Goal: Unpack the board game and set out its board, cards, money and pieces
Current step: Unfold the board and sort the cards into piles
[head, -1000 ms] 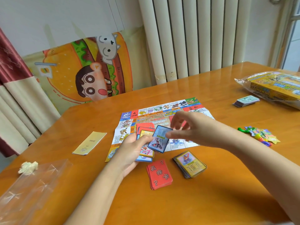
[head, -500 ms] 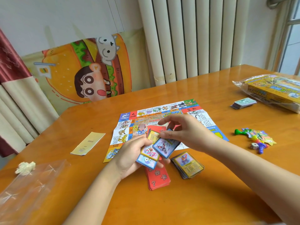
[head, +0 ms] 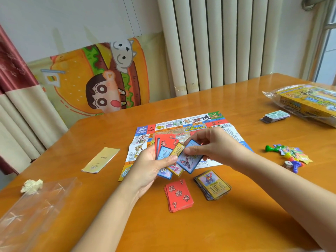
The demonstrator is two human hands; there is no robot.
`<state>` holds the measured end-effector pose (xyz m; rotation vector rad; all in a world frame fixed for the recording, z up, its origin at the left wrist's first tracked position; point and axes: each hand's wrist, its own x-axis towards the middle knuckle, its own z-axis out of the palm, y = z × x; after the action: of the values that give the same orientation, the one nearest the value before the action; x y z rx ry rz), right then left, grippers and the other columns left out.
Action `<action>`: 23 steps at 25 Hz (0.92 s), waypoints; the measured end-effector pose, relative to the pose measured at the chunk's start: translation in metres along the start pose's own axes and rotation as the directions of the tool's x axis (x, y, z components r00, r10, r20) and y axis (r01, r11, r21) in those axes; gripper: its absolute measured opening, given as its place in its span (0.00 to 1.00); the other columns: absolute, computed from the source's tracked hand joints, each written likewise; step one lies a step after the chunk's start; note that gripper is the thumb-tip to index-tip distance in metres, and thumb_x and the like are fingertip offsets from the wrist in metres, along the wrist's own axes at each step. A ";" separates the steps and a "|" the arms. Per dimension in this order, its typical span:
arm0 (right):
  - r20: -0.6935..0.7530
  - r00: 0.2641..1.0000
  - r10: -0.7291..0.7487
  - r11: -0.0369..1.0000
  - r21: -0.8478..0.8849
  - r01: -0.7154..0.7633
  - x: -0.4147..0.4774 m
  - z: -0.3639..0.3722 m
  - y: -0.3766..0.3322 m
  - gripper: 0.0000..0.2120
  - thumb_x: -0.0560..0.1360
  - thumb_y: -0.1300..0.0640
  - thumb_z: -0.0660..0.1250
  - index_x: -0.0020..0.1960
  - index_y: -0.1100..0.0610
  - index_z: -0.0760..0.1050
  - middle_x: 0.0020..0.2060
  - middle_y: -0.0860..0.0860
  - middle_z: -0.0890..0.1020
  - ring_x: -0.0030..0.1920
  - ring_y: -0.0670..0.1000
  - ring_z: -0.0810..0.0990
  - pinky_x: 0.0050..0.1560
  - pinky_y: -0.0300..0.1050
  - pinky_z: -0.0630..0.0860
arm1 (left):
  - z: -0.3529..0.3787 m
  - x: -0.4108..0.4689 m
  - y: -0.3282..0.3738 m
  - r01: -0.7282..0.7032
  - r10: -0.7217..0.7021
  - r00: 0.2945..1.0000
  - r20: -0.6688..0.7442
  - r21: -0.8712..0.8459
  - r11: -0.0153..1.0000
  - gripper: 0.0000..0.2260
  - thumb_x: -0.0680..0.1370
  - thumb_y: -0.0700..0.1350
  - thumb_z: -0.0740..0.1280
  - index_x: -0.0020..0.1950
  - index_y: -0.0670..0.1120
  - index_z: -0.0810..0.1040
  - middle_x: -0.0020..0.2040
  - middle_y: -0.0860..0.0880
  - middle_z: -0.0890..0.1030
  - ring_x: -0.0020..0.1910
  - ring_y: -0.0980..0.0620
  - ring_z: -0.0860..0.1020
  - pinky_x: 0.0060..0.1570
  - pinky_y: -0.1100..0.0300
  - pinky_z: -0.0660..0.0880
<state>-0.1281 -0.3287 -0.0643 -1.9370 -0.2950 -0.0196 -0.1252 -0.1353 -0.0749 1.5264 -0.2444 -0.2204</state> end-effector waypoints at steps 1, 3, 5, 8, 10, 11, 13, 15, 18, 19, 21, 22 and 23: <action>0.006 1.000 0.016 1.000 -0.016 -0.016 0.000 0.001 0.001 0.07 0.70 0.58 0.75 0.45 0.61 0.82 0.34 0.52 0.83 0.27 0.43 0.74 0.27 0.33 0.68 | 0.001 -0.001 0.000 0.016 -0.016 1.000 0.022 0.001 1.000 0.13 0.72 0.33 0.67 0.55 0.43 0.78 0.51 0.44 0.84 0.48 0.47 0.83 0.47 0.55 0.80; -0.017 0.998 0.054 0.998 -0.038 -0.055 0.003 -0.001 0.004 0.06 0.69 0.57 0.75 0.42 0.59 0.83 0.34 0.52 0.84 0.30 0.47 0.77 0.31 0.37 0.71 | 0.004 -0.001 0.000 0.071 -0.069 0.996 0.054 -0.034 0.997 0.09 0.76 0.32 0.63 0.55 0.40 0.76 0.50 0.42 0.84 0.45 0.47 0.83 0.44 0.54 0.80; -0.056 0.995 0.078 0.996 -0.035 -0.080 0.005 -0.006 0.006 0.06 0.68 0.56 0.76 0.40 0.58 0.82 0.37 0.53 0.85 0.37 0.56 0.83 0.39 0.49 0.76 | 0.003 -0.001 0.002 0.128 -0.118 0.990 0.072 -0.168 0.977 0.08 0.78 0.31 0.58 0.54 0.37 0.74 0.48 0.40 0.83 0.43 0.46 0.83 0.41 0.53 0.80; -0.090 0.993 0.071 0.996 -0.052 -0.075 0.004 -0.010 0.003 0.08 0.68 0.55 0.76 0.39 0.58 0.80 0.36 0.54 0.84 0.37 0.53 0.81 0.39 0.49 0.74 | 0.000 0.000 0.004 0.086 -0.066 0.991 0.112 -0.186 0.979 0.12 0.78 0.30 0.57 0.58 0.37 0.75 0.52 0.40 0.83 0.47 0.45 0.83 0.43 0.52 0.81; -0.086 0.996 0.018 0.996 -0.081 -0.025 0.003 -0.007 0.001 0.09 0.68 0.55 0.76 0.38 0.57 0.78 0.33 0.51 0.81 0.33 0.47 0.76 0.35 0.44 0.72 | -0.001 0.001 0.002 0.030 -0.019 0.996 0.085 -0.133 0.991 0.13 0.77 0.30 0.60 0.59 0.39 0.74 0.53 0.41 0.83 0.49 0.44 0.83 0.45 0.50 0.81; -0.070 0.997 -0.015 0.995 -0.096 0.008 0.002 -0.005 0.001 0.08 0.69 0.55 0.75 0.39 0.57 0.78 0.34 0.51 0.82 0.34 0.47 0.76 0.37 0.47 0.73 | -0.001 0.002 0.000 0.012 -0.006 0.999 0.044 -0.119 0.993 0.14 0.75 0.30 0.62 0.59 0.40 0.75 0.52 0.42 0.83 0.48 0.44 0.83 0.46 0.49 0.81; -0.013 0.997 -0.082 0.984 -0.162 0.079 -0.001 -0.001 0.001 0.08 0.72 0.54 0.73 0.44 0.59 0.80 0.39 0.56 0.83 0.38 0.51 0.79 0.43 0.53 0.76 | 0.000 0.004 -0.004 -0.011 0.007 0.999 -0.051 -0.093 0.996 0.15 0.72 0.29 0.66 0.56 0.42 0.76 0.49 0.43 0.84 0.48 0.45 0.83 0.50 0.47 0.79; 0.029 0.992 -0.125 0.956 -0.263 0.128 -0.003 0.004 0.000 0.10 0.74 0.54 0.71 0.43 0.62 0.80 0.38 0.58 0.82 0.37 0.54 0.76 0.42 0.52 0.74 | 0.002 0.004 -0.006 -0.020 0.012 0.994 -0.112 -0.074 0.997 0.15 0.70 0.30 0.69 0.53 0.43 0.78 0.47 0.45 0.85 0.46 0.46 0.83 0.53 0.46 0.77; 0.004 0.993 -0.116 0.956 -0.273 0.113 -0.004 0.006 0.001 0.08 0.74 0.56 0.71 0.40 0.61 0.78 0.35 0.57 0.79 0.35 0.50 0.73 0.38 0.47 0.69 | 0.008 0.004 -0.005 -0.030 0.013 0.994 -0.106 -0.159 0.987 0.11 0.72 0.34 0.68 0.52 0.44 0.78 0.46 0.45 0.85 0.43 0.48 0.83 0.47 0.51 0.80; -0.019 0.995 -0.101 0.966 -0.243 0.093 -0.002 0.005 0.003 0.08 0.74 0.57 0.70 0.40 0.61 0.77 0.36 0.60 0.80 0.35 0.52 0.74 0.37 0.47 0.69 | 0.009 0.004 -0.003 -0.028 0.007 0.995 -0.095 -0.220 0.975 0.09 0.73 0.36 0.66 0.53 0.43 0.78 0.47 0.45 0.84 0.43 0.48 0.83 0.44 0.53 0.81; -0.115 0.991 -0.075 0.988 -0.144 0.058 0.002 0.003 0.007 0.07 0.75 0.58 0.69 0.40 0.58 0.75 0.38 0.61 0.81 0.37 0.57 0.77 0.38 0.48 0.70 | 0.009 0.005 -0.001 -0.009 -0.022 0.995 -0.097 -0.313 0.950 0.08 0.77 0.37 0.62 0.54 0.42 0.77 0.47 0.44 0.84 0.41 0.46 0.83 0.41 0.53 0.82; -0.178 0.982 -0.067 0.996 -0.065 0.056 0.002 0.002 0.006 0.06 0.75 0.59 0.69 0.41 0.56 0.74 0.39 0.59 0.82 0.38 0.56 0.79 0.38 0.48 0.71 | 0.009 0.004 -0.001 0.013 -0.047 0.994 -0.096 -0.328 0.945 0.08 0.78 0.36 0.61 0.55 0.41 0.77 0.48 0.42 0.84 0.41 0.44 0.84 0.40 0.53 0.82; -0.235 0.970 -0.058 0.997 0.029 0.067 0.001 0.001 0.004 0.07 0.75 0.61 0.69 0.43 0.53 0.72 0.40 0.56 0.82 0.39 0.53 0.81 0.37 0.46 0.74 | 0.009 0.003 -0.001 0.045 -0.076 0.993 -0.085 -0.322 0.946 0.09 0.79 0.36 0.60 0.58 0.39 0.76 0.49 0.40 0.83 0.42 0.41 0.84 0.39 0.53 0.82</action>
<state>-0.1260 -0.3290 -0.0680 -1.8664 -0.1964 -0.2809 -0.1245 -0.1446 -0.0756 1.2186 -0.0789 -0.2229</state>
